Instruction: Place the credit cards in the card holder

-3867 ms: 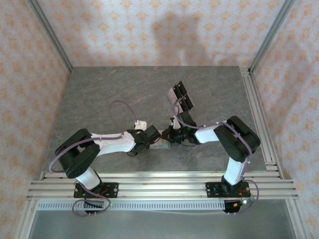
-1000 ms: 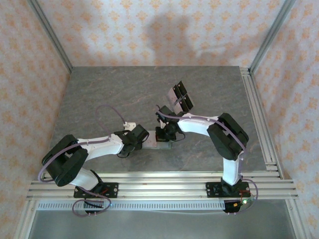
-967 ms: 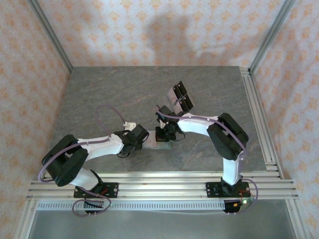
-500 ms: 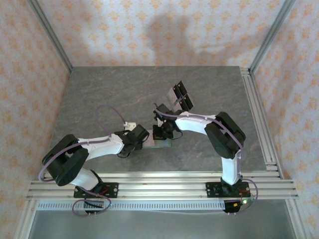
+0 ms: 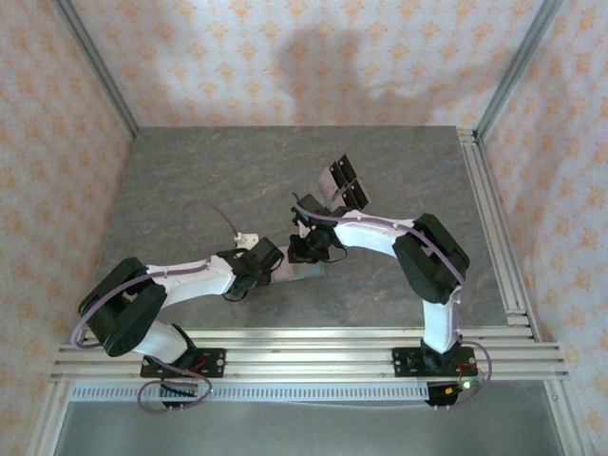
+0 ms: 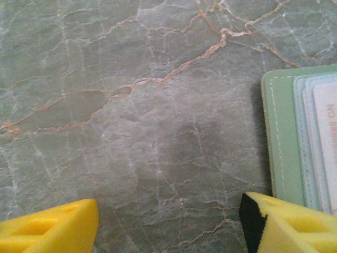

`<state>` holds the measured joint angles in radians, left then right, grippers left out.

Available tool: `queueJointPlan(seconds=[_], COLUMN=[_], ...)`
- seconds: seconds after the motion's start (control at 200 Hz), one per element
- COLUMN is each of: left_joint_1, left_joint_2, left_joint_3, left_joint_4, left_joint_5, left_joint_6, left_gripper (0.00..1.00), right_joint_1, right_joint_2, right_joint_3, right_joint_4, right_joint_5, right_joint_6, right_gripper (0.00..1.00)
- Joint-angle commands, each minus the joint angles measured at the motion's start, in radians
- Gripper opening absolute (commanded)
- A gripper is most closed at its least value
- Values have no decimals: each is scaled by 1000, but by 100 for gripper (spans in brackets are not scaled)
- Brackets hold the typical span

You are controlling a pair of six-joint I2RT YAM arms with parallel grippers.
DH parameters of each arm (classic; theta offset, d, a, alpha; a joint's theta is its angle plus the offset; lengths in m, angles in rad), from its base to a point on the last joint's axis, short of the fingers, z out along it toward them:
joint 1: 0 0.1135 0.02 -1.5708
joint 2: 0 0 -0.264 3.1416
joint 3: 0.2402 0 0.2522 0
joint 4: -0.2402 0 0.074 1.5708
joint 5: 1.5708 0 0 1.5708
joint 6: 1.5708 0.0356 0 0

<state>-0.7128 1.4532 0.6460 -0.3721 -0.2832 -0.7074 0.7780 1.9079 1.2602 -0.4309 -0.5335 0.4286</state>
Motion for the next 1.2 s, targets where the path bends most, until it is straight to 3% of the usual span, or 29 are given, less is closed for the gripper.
queueJointPlan(seconds=[0.0, 0.36, 1.196], left_joint_1=[1, 8, 7], left_joint_2=[-48, -27, 61], left_joint_3=[-1, 14, 6], left_joint_4=[-85, -118, -22], left_joint_5=[-78, -121, -75], left_joint_6=[-40, -50, -37], left_gripper=[73, 73, 73], right_joint_1=[-8, -6, 1], right_joint_2=[-68, 5, 100], right_joint_3=[-15, 17, 112], right_joint_4=[-26, -39, -110], right_joint_5=[41, 15, -10], right_joint_6=[-12, -32, -93], right_gripper=[17, 5, 3])
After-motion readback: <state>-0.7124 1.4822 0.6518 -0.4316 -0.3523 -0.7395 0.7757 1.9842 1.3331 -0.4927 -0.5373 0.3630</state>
